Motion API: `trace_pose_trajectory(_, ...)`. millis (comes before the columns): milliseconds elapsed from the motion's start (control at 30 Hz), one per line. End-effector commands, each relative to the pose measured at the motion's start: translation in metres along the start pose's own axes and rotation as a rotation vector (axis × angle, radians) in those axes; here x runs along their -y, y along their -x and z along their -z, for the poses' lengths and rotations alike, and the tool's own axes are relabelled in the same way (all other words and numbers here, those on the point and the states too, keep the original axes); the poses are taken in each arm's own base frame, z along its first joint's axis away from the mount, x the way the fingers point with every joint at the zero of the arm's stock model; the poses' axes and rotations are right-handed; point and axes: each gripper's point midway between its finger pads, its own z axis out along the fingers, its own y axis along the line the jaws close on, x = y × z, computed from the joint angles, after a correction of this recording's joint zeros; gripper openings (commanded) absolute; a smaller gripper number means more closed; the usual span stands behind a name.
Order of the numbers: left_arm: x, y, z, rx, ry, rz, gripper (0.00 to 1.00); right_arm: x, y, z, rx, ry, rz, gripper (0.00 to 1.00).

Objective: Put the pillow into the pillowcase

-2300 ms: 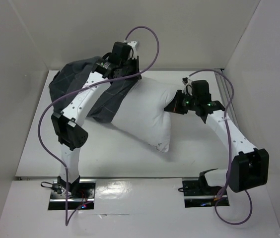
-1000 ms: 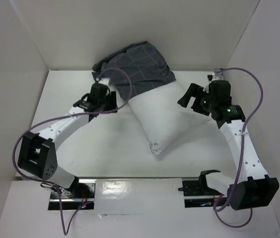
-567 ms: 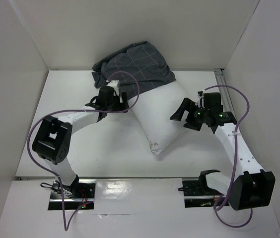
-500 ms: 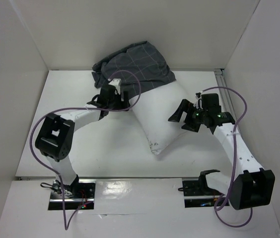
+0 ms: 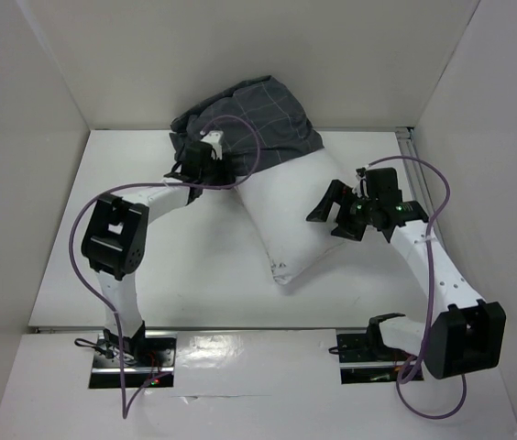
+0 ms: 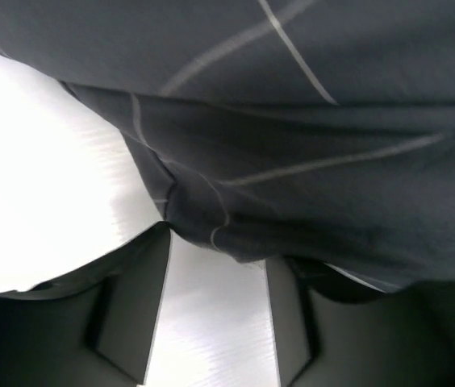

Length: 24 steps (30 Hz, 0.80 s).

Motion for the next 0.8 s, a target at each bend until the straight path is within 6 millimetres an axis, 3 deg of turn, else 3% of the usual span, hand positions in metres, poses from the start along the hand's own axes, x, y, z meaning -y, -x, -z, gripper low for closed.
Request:
trace_pose_trajectory(0, -0.007, 0.042, -0.004, 0.119, -0.002, -0.011, 0.59, -0.007, 0.016, 0.002, 0.044, -0.004, 0.039, 1.00)
trace_pose_trajectory(100, -0.008, 0.053, -0.002, 0.132, -0.008, -0.008, 0.44, -0.010, 0.014, -0.002, 0.020, 0.018, 0.046, 1.00)
trace_pose_trajectory(200, -0.005, 0.053, -0.005, 0.109, -0.022, -0.017, 0.21, -0.007, 0.007, -0.007, -0.020, 0.029, 0.060, 1.00)
trace_pose_trajectory(267, -0.006, 0.051, -0.004, 0.087, -0.040, -0.011, 0.00, -0.008, 0.004, -0.011, -0.040, 0.051, 0.067, 1.00)
trace_pose_trajectory(367, 0.014, 0.055, 0.011, 0.085, -0.137, -0.019, 0.00, -0.015, -0.006, -0.023, -0.063, 0.112, 0.060, 1.00)
trace_pose_trajectory(467, 0.029, 0.041, 0.026, 0.054, -0.228, 0.007, 0.00, -0.024, -0.007, -0.042, -0.061, 0.195, 0.062, 1.00)
trace_pose_trajectory(500, 0.040, 0.029, 0.031, 0.021, -0.273, 0.024, 0.00, -0.031, -0.006, -0.046, -0.058, 0.221, 0.059, 1.00)
trace_pose_trajectory(533, 0.056, 0.033, 0.043, 0.038, -0.315, 0.016, 0.00, -0.035, 0.004, -0.055, -0.030, 0.244, 0.067, 1.00)
trace_pose_trajectory(600, 0.082, 0.025, 0.055, 0.028, -0.368, -0.009, 0.00, -0.042, 0.018, -0.063, -0.009, 0.261, 0.081, 0.67)
trace_pose_trajectory(633, 0.092, 0.031, 0.066, 0.038, -0.386, -0.021, 0.00, -0.057, 0.038, -0.059, 0.040, 0.279, 0.113, 0.34)
trace_pose_trajectory(667, 0.101, 0.032, 0.073, 0.043, -0.401, -0.043, 0.00, -0.064, 0.050, -0.056, 0.066, 0.276, 0.137, 0.17)
trace_pose_trajectory(700, 0.108, 0.028, 0.079, 0.029, -0.396, -0.062, 0.00, -0.075, 0.065, -0.047, 0.092, 0.265, 0.179, 0.05)
trace_pose_trajectory(733, 0.108, 0.033, 0.085, 0.042, -0.390, -0.063, 0.00, -0.064, 0.064, -0.051, 0.083, 0.229, 0.177, 0.00)
trace_pose_trajectory(767, 0.112, 0.048, 0.100, 0.084, -0.402, -0.071, 0.00, -0.075, 0.078, -0.042, 0.123, 0.231, 0.211, 0.00)
